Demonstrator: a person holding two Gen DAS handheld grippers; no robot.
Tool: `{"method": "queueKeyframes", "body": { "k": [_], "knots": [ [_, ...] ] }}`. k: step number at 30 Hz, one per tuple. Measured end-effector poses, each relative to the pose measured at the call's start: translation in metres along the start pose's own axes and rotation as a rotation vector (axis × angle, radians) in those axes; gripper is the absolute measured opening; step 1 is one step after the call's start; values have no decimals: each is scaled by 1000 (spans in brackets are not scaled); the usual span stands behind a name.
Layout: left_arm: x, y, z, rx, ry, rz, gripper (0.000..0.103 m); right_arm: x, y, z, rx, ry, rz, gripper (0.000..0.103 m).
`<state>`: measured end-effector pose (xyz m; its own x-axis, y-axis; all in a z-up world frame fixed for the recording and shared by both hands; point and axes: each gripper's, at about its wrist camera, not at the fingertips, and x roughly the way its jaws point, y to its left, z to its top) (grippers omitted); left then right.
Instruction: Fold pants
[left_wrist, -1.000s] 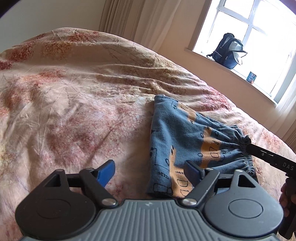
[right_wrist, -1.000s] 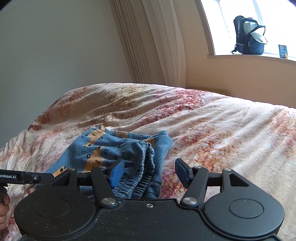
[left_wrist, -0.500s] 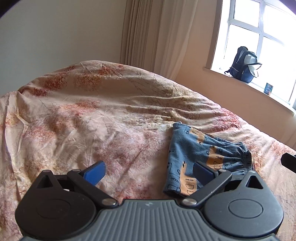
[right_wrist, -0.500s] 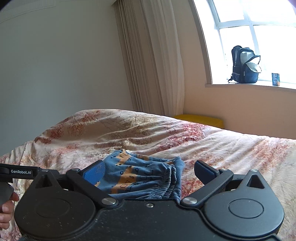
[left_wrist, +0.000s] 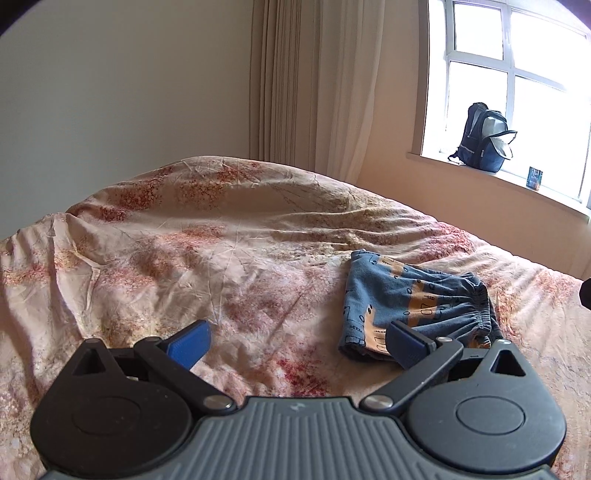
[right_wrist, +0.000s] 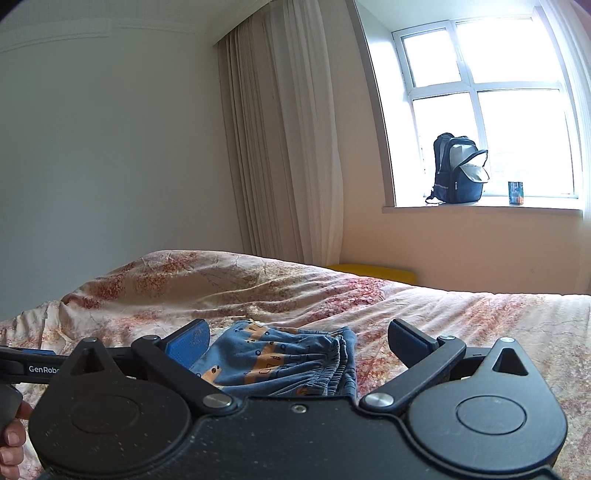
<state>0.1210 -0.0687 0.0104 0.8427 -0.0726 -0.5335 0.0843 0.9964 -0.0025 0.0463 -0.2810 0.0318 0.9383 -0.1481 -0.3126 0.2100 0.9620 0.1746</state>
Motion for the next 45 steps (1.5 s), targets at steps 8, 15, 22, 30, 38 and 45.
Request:
{"method": "queueKeyframes", "body": {
  "k": [8,15,22,30,38,45],
  "knots": [
    [-21,6,-25,20,-84,12,103,-25,14,-25,-4,-16,-65,103],
    [-15,8,-55,65,-96,-7,103,-27,33,-57,-24,22,-163,103],
    [-1,13,-67,30,-64,-5,103,-15,48,-91,-47,80,-147,103],
    [14,11,-72,41,-49,8,103,-9,38,-101,-19,73,-173,103],
    [23,11,-80,75,-31,2,103,-6,33,-102,-22,41,-191,103],
    [21,11,-80,77,-39,-5,103,-3,31,-103,-26,49,-207,102]
  ]
}}
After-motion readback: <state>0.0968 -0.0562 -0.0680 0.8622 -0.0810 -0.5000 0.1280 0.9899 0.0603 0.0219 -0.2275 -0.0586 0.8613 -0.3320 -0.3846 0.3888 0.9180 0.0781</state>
